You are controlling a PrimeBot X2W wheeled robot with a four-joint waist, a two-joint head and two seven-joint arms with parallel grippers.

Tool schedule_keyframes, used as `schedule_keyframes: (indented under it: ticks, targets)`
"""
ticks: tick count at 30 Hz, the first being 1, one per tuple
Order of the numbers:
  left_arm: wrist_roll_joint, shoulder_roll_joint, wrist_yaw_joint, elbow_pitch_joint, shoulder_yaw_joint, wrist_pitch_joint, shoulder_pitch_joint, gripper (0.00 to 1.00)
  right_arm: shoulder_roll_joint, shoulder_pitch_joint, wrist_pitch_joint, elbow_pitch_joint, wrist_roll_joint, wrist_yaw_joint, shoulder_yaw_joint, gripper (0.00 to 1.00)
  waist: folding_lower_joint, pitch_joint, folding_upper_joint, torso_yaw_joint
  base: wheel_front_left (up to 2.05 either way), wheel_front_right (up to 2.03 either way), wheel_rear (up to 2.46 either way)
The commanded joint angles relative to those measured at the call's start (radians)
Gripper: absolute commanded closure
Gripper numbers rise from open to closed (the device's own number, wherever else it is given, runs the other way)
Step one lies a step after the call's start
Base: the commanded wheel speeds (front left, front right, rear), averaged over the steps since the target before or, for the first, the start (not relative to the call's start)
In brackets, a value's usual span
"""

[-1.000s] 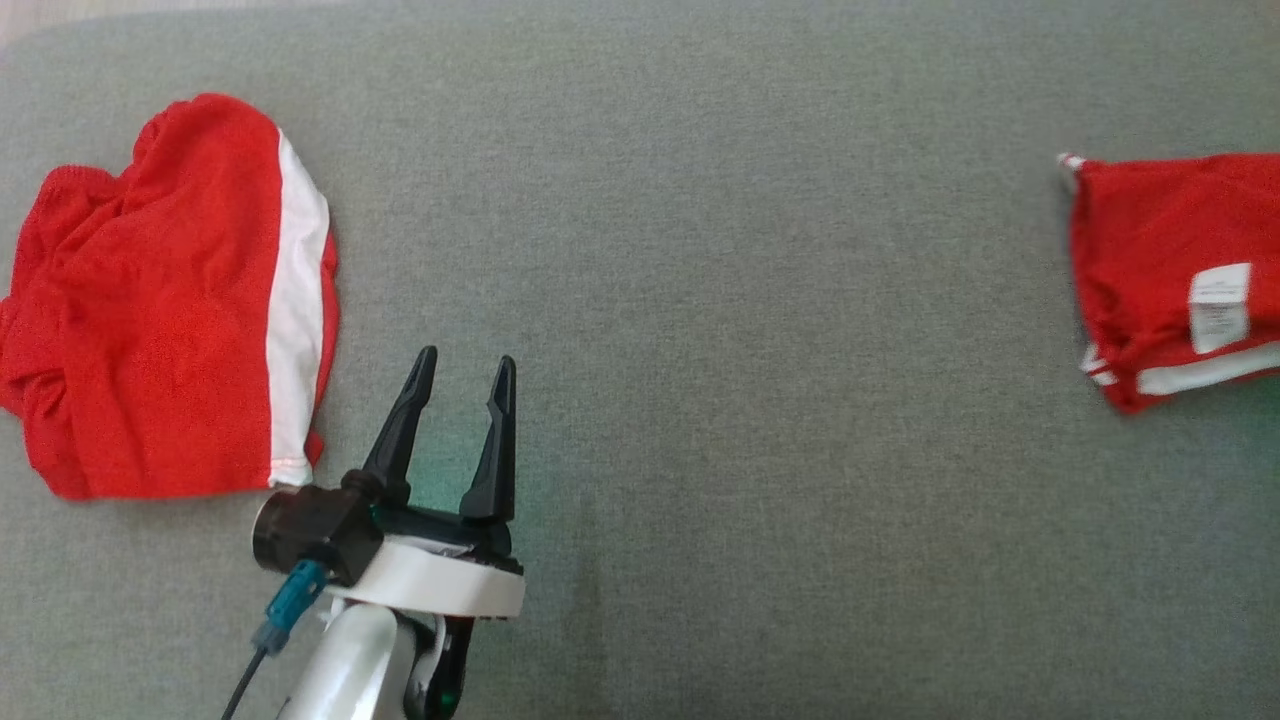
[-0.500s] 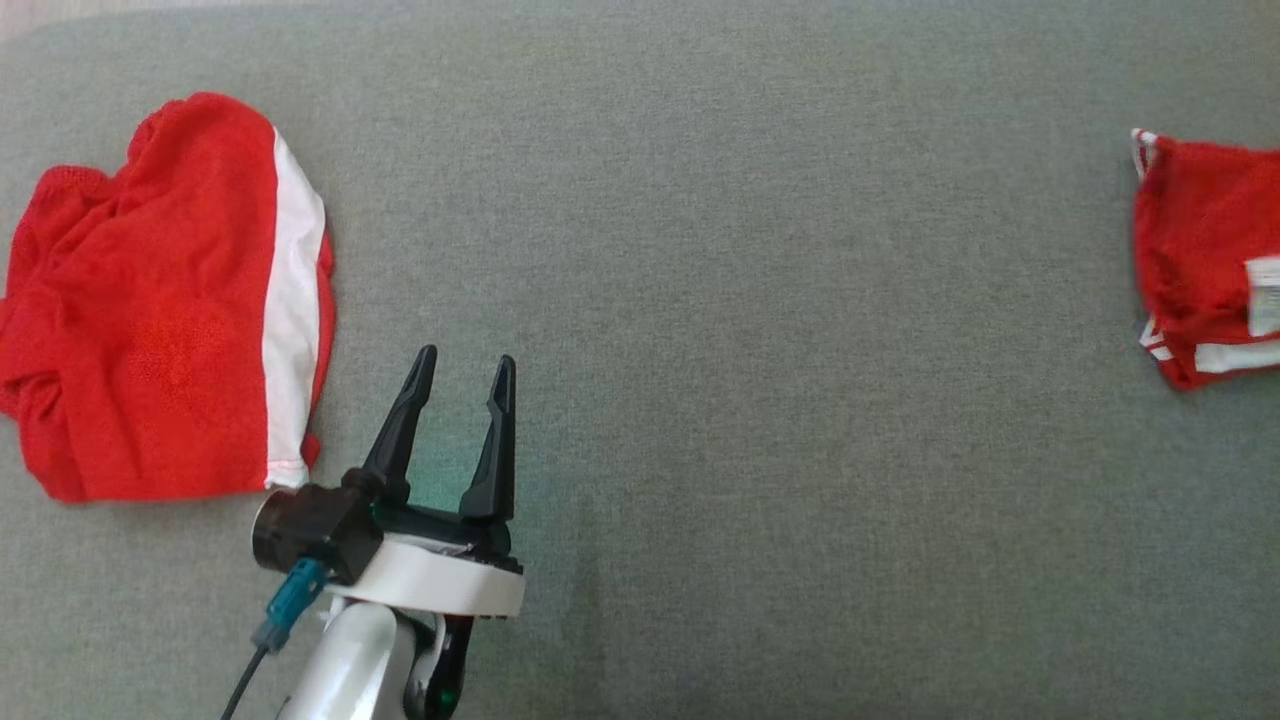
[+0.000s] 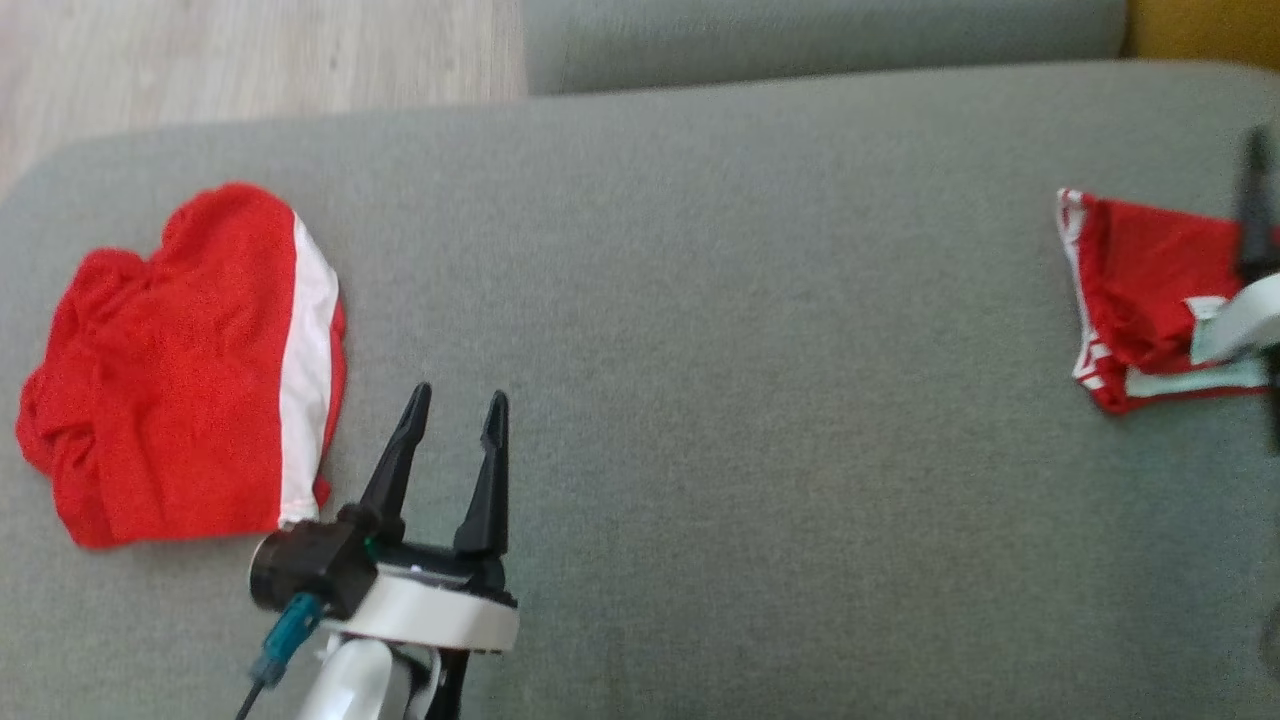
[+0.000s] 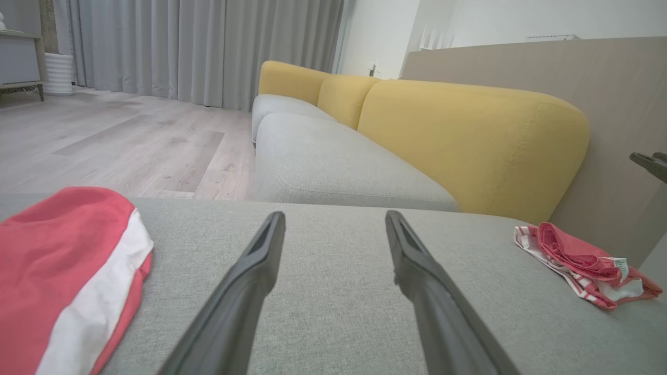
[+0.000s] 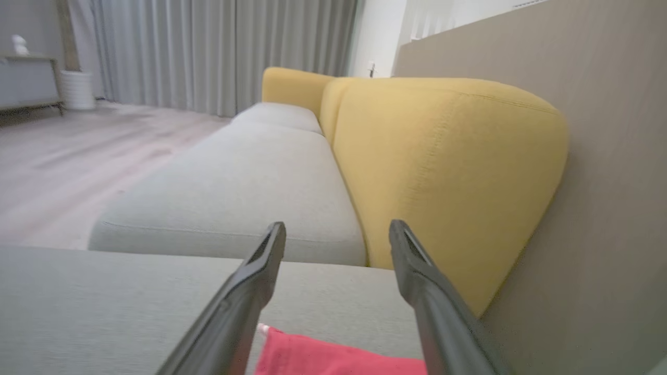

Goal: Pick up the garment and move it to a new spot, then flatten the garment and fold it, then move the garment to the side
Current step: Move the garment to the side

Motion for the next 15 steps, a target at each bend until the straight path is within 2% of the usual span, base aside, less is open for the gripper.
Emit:
schedule_keyframes:
  ticks: [1, 9, 15]
  targets:
    - [-0.002, 0.001, -0.002, -0.037, 0.044, -0.010, -0.017, 0.00, 0.003, 0.010, -0.012, -0.048, 0.014, -0.001, 0.021, 0.00, 0.0001, -0.037, 0.0000, -0.014, 0.00, 0.00, 0.00]
    - [0.024, 0.001, -0.002, -0.071, 0.102, -0.010, 0.036, 0.00, 0.202, 0.203, 0.003, -0.324, 0.082, -0.001, 0.020, 0.00, 0.0001, -0.125, 0.0000, -0.028, 0.00, 0.00, 0.00]
    - [0.020, 0.001, -0.007, -0.080, 0.109, -0.010, 0.062, 0.00, 0.287, 0.385, 0.013, -0.446, 0.066, -0.001, 0.031, 0.00, 0.0001, -0.152, 0.0000, -0.019, 0.00, 0.00, 0.00]
